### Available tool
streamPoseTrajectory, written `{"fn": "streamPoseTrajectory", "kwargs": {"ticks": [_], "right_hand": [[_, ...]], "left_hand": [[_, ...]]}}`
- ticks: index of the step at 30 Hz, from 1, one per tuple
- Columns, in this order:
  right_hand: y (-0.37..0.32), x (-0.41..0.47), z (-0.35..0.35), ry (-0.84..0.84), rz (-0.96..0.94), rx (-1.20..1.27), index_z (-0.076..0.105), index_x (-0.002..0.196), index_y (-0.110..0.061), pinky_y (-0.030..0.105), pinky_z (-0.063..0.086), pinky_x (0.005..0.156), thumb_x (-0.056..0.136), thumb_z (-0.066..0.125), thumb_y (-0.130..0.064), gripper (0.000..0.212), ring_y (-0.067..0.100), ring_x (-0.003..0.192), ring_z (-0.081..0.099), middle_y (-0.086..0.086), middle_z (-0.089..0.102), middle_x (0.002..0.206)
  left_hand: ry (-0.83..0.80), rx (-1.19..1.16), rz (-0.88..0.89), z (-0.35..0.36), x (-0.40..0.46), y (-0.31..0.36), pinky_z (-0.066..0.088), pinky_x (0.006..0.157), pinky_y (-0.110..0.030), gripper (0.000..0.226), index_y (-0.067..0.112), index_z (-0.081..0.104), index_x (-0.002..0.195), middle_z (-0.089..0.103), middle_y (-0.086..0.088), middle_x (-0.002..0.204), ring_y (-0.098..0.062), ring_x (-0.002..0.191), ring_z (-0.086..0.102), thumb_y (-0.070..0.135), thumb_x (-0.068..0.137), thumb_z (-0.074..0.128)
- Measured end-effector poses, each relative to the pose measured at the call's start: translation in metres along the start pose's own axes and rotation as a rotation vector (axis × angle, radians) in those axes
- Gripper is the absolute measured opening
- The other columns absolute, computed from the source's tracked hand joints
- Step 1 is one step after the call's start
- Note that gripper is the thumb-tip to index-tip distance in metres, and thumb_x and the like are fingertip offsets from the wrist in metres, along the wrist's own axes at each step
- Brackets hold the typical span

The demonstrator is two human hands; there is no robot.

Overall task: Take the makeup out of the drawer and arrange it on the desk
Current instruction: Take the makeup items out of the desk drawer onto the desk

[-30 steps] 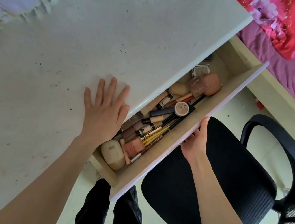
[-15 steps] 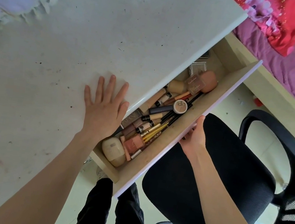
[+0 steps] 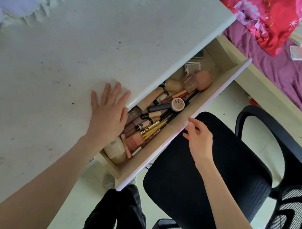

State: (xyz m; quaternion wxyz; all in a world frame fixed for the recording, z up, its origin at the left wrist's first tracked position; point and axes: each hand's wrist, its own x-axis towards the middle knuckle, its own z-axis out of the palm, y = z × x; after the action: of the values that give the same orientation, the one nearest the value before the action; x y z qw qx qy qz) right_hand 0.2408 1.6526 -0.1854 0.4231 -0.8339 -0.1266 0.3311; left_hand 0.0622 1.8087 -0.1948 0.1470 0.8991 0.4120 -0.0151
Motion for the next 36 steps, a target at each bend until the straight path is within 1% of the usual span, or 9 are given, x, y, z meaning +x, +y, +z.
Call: {"fn": "streamPoseTrajectory", "kwargs": {"ticks": [2, 6, 11, 14, 17, 20, 26, 30, 36], "right_hand": [[-0.005, 0.003, -0.005, 0.008, -0.202, -0.215, 0.056, 0.123, -0.014, 0.014, 0.045, 0.080, 0.096, 0.049, -0.020, 0.029, 0.009, 0.100, 0.057, -0.001, 0.054, 0.118], [-0.018, 0.038, 0.001, -0.057, -0.576, -0.625, 0.056, 0.123, -0.004, 0.022, 0.038, 0.091, 0.093, 0.054, -0.013, 0.032, 0.024, 0.107, 0.052, 0.013, 0.055, 0.119], [-0.023, 0.098, 0.027, -0.263, -0.520, -1.098, 0.048, 0.130, -0.007, 0.041, 0.040, 0.096, 0.094, 0.049, -0.020, 0.039, 0.031, 0.119, 0.044, 0.014, 0.048, 0.129], [-0.024, 0.122, 0.039, -0.366, -0.444, -1.246, 0.046, 0.127, -0.004, 0.042, 0.042, 0.090, 0.093, 0.047, -0.019, 0.036, 0.034, 0.117, 0.045, 0.017, 0.045, 0.129], [-0.022, 0.138, 0.047, -0.416, -0.387, -1.265, 0.047, 0.123, -0.001, 0.042, 0.043, 0.089, 0.094, 0.046, -0.015, 0.032, 0.035, 0.116, 0.045, 0.021, 0.044, 0.128], [-0.019, 0.146, 0.052, -0.459, -0.328, -1.255, 0.040, 0.127, -0.002, 0.044, 0.042, 0.093, 0.091, 0.054, -0.013, 0.040, 0.039, 0.119, 0.043, 0.022, 0.038, 0.133], [-0.018, 0.152, 0.057, -0.534, -0.232, -1.266, 0.031, 0.137, -0.002, 0.044, 0.036, 0.102, 0.086, 0.064, -0.019, 0.063, 0.039, 0.128, 0.032, 0.021, 0.025, 0.143], [-0.018, 0.153, 0.058, -0.571, -0.197, -1.304, 0.024, 0.143, -0.001, 0.041, 0.031, 0.108, 0.085, 0.066, -0.029, 0.077, 0.037, 0.133, 0.023, 0.022, 0.013, 0.148], [-0.019, 0.150, 0.055, -0.644, -0.245, -1.184, 0.046, 0.129, -0.005, 0.032, 0.045, 0.084, 0.091, 0.047, -0.017, 0.040, 0.031, 0.111, 0.053, 0.018, 0.053, 0.124]], "left_hand": [[0.060, -0.069, 0.110, 0.003, -0.019, 0.008, 0.010, 0.114, -0.056, 0.045, 0.014, 0.041, 0.137, 0.029, -0.013, 0.150, -0.033, 0.142, 0.017, 0.020, 0.093, 0.033], [0.119, -0.026, 0.285, 0.020, -0.037, 0.023, 0.021, 0.111, -0.057, 0.037, 0.008, 0.058, 0.119, 0.053, -0.014, 0.133, -0.031, 0.132, 0.040, 0.010, 0.084, 0.048], [0.071, -0.087, 0.311, 0.049, -0.019, 0.042, 0.038, 0.104, -0.051, 0.040, 0.005, 0.058, 0.120, 0.056, -0.014, 0.127, -0.031, 0.125, 0.047, 0.002, 0.080, 0.055], [-0.069, -0.137, 0.191, 0.069, -0.007, 0.052, 0.038, 0.105, -0.044, 0.052, 0.009, 0.042, 0.135, 0.041, -0.012, 0.140, -0.028, 0.135, 0.033, 0.002, 0.085, 0.053], [-0.145, -0.057, 0.079, 0.090, 0.008, 0.055, 0.024, 0.111, -0.039, 0.063, 0.012, 0.026, 0.143, 0.024, -0.010, 0.150, -0.025, 0.140, 0.018, 0.005, 0.087, 0.054], [-0.163, 0.048, 0.076, 0.102, 0.021, 0.059, 0.024, 0.109, -0.036, 0.067, 0.011, 0.019, 0.144, 0.027, -0.011, 0.145, -0.026, 0.135, 0.024, 0.007, 0.086, 0.054], [-0.216, 0.141, 0.002, 0.108, 0.033, 0.065, 0.031, 0.099, -0.041, 0.068, 0.012, 0.028, 0.135, 0.037, -0.013, 0.131, -0.031, 0.121, 0.034, 0.005, 0.077, 0.063], [-0.270, 0.187, -0.059, 0.106, 0.039, 0.061, 0.032, 0.097, -0.042, 0.049, 0.010, 0.036, 0.126, 0.043, -0.013, 0.126, -0.030, 0.118, 0.037, 0.015, 0.084, 0.059], [-0.345, 0.190, -0.006, 0.109, 0.035, 0.056, 0.026, 0.092, -0.039, 0.030, 0.012, 0.048, 0.119, 0.053, -0.006, 0.123, -0.025, 0.118, 0.038, 0.020, 0.090, 0.047]]}}
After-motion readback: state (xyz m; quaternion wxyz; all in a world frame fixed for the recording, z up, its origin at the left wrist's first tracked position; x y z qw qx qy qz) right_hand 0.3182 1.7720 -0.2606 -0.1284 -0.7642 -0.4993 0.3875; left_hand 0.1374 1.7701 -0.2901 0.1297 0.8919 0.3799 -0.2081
